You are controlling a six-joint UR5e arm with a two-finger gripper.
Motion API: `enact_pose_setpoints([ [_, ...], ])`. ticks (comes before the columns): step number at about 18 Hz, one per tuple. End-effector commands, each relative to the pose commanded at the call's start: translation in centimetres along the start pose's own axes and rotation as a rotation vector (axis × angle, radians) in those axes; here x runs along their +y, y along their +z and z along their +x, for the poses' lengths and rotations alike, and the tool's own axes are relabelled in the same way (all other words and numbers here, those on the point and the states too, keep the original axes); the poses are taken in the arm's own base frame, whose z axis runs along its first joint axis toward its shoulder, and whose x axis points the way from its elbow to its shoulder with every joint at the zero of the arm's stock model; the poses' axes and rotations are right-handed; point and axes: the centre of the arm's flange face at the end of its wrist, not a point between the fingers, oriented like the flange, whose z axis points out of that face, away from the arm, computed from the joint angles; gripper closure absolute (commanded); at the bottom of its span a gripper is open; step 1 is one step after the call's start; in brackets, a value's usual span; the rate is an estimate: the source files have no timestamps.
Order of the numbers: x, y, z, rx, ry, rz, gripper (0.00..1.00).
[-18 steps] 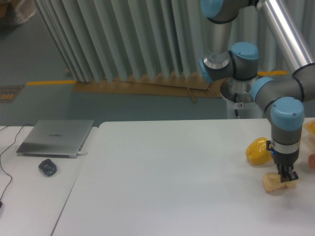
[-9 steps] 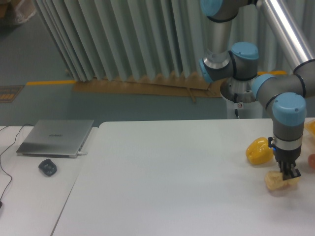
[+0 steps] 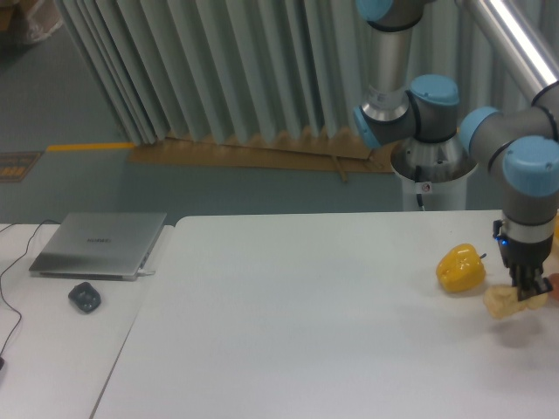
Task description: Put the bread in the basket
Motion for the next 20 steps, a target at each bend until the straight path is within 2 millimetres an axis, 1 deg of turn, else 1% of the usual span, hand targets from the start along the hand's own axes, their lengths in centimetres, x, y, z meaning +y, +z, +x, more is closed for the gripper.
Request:
enact_pose_setpoints([
  [1,0.1,0.0,0.0,0.002,0.006,0.000,0.75],
  [3,0.9,-0.3,0.0,0.010,0.022,0.001,0.75],
  [5,1.9,-1.1,0.2,0.011,0.049,0.002,0.75],
  [9,5.1,-1.9,0.3,0.007,0.103,0.004,0.75],
  [11,6.3,-2.1,0.5,0.015,0.122,0.006,0.75],
  [14,8.1,-2.2,0.5,0.016,0.162,0.006,0.75],
  [19,12.1,-2.0,0.6,0.019,0.220,0.009,0.75],
  [20,12.4,-1.9,0.5,0.020,0.234,0.010,0.75],
])
